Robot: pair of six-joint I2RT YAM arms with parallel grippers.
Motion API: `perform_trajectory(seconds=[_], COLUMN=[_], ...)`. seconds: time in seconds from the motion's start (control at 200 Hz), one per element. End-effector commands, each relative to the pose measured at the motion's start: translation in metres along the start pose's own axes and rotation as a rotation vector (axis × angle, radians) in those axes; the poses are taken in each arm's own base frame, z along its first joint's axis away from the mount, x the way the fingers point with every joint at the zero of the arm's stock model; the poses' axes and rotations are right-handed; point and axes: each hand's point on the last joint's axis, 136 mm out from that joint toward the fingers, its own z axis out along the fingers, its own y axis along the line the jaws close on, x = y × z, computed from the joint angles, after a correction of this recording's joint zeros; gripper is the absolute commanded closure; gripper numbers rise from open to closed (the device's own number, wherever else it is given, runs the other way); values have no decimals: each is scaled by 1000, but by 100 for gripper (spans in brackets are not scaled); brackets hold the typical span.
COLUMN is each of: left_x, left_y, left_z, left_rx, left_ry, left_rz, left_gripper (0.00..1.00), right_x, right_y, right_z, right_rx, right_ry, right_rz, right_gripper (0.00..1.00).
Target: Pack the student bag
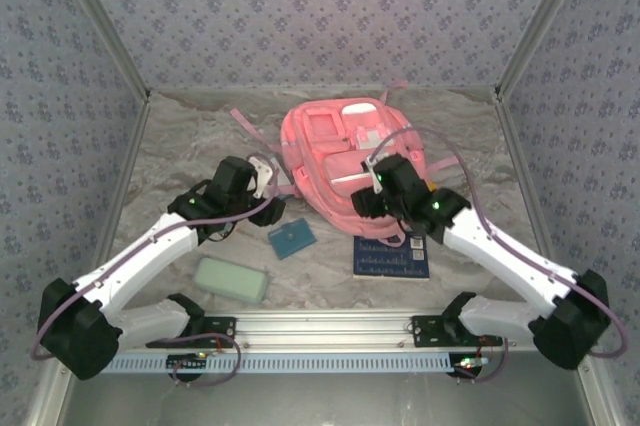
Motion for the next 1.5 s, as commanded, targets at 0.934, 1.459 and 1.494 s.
perform_trajectory(seconds=[0.934, 1.459, 1.494], left_x=[-11, -12, -13], left_y=[24, 24, 24], left_z=[-36, -34, -33], left_rx=[-108, -109, -108], left_ry=[-228, -230, -230], left_rz=[37, 36, 36], left_gripper=[37, 37, 37], right_x=[-83, -69, -66], right_y=[59, 64, 67], right_z=[151, 193, 193], right_rx=[151, 165, 158], right_ry=[292, 343, 350], right_rz=[-155, -96, -93], right_gripper=[40, 49, 48])
